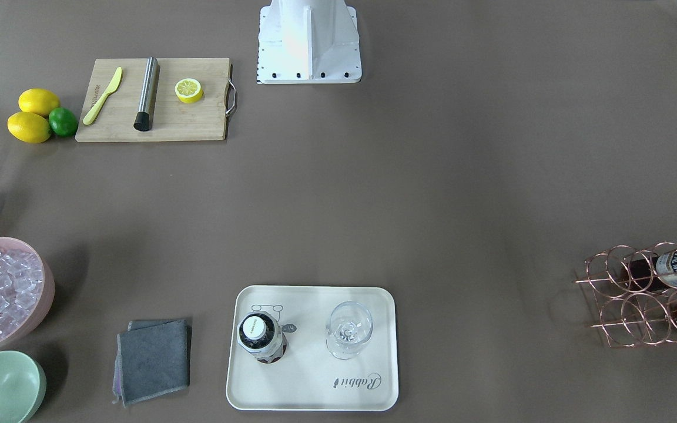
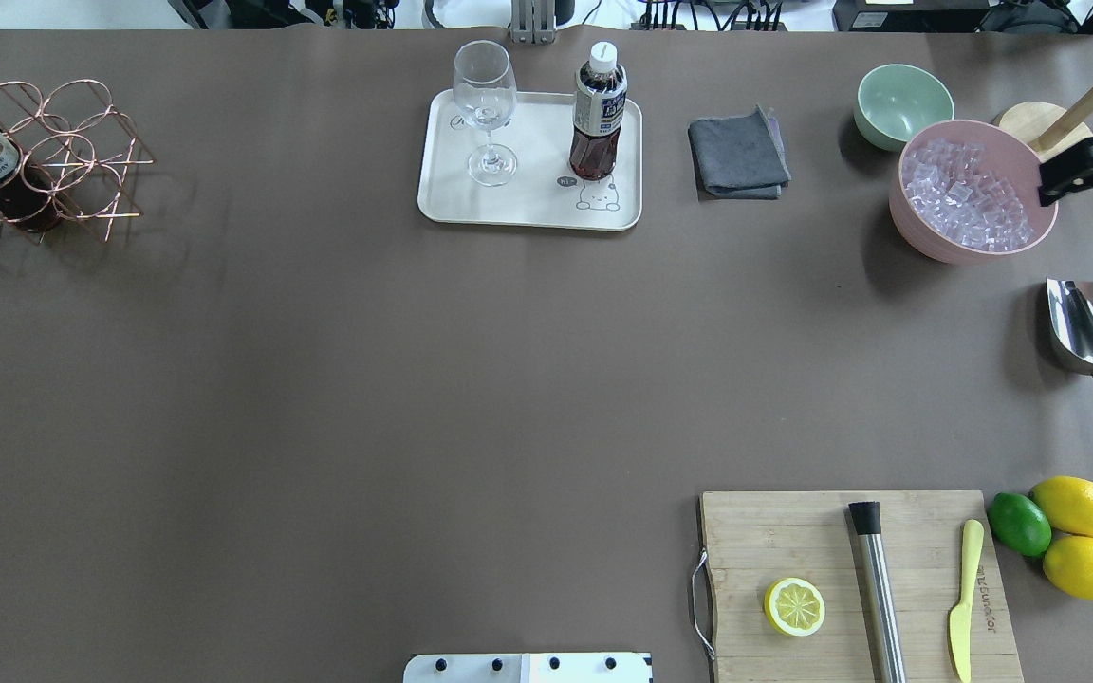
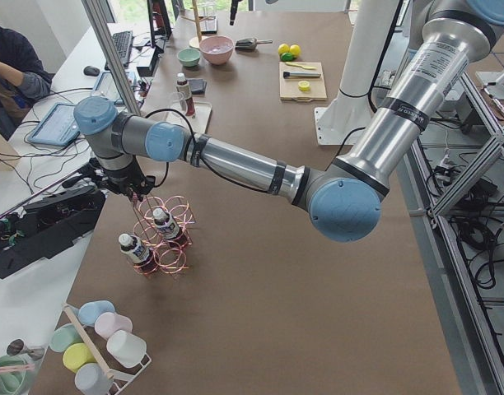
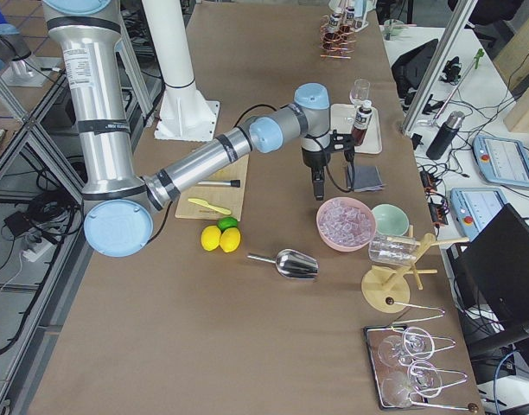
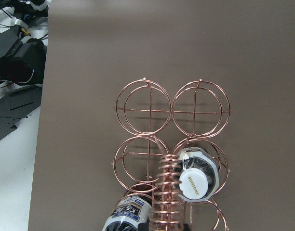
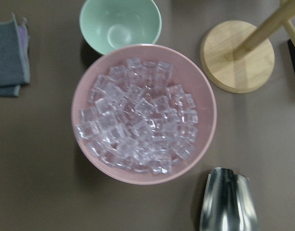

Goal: Take tea from basket to plate

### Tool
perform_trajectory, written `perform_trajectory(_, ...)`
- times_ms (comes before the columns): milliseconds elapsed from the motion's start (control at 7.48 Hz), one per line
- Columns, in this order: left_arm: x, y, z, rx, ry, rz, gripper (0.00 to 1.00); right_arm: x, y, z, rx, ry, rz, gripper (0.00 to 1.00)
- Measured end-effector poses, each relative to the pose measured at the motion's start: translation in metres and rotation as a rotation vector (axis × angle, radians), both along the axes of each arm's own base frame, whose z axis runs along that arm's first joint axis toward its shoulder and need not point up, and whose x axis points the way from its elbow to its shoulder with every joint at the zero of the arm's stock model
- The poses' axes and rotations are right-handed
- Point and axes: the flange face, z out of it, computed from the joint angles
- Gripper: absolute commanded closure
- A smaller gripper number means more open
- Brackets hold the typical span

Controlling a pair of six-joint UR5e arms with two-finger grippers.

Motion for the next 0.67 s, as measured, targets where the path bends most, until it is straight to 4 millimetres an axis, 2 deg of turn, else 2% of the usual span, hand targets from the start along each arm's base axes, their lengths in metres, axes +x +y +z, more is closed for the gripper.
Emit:
perform_trajectory(401,0.006,0.0,0.004,0.022,-0.021,0.004,1.0,0.106,0.053,0.099,-0.061,0.078,-0.162,0.0)
perform_trajectory(668,0.007,0.0,0.005,0.03,-0.025,0.004,0.97,0.156,0.071,0.144,-0.099,0.006,-0.161,0.0)
